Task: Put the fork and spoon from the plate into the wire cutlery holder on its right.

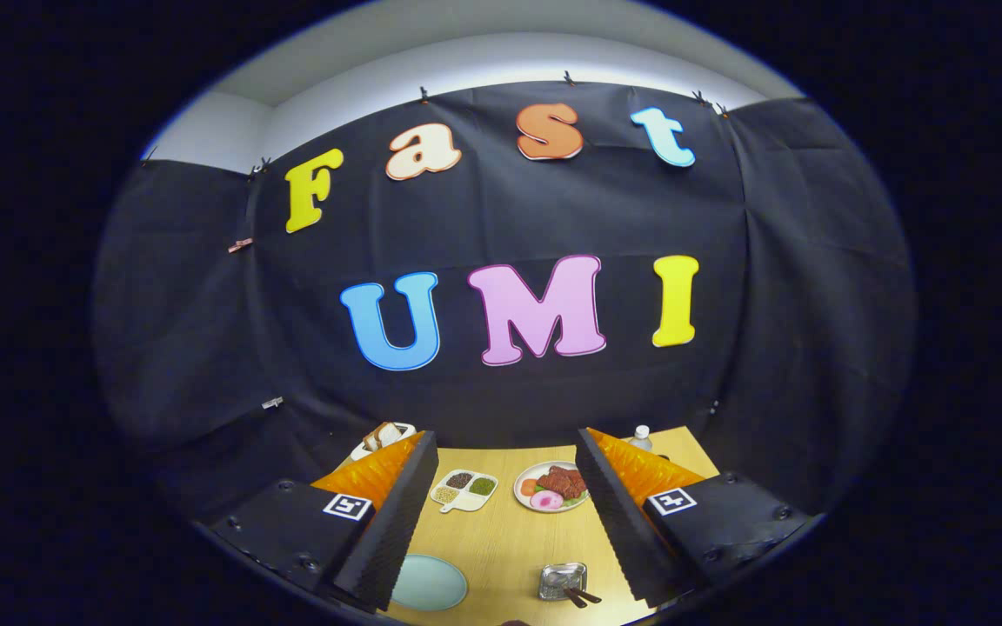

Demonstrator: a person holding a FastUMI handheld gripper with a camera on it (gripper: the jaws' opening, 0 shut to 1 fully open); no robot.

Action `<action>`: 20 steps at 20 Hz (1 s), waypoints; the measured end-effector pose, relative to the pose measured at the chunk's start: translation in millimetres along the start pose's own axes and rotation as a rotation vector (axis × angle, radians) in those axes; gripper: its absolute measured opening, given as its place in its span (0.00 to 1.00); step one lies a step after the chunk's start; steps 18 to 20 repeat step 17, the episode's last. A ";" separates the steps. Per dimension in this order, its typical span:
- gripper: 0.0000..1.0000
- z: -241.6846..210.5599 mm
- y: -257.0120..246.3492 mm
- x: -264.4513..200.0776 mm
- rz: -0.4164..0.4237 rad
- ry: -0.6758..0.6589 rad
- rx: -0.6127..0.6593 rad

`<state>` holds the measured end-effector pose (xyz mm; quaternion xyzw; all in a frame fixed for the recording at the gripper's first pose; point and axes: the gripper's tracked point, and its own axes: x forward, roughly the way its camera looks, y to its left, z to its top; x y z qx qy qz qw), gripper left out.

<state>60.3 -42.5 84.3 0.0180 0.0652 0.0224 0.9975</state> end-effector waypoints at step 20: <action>0.99 -72.6 -8.9 -44.3 -0.054 -0.063 0.020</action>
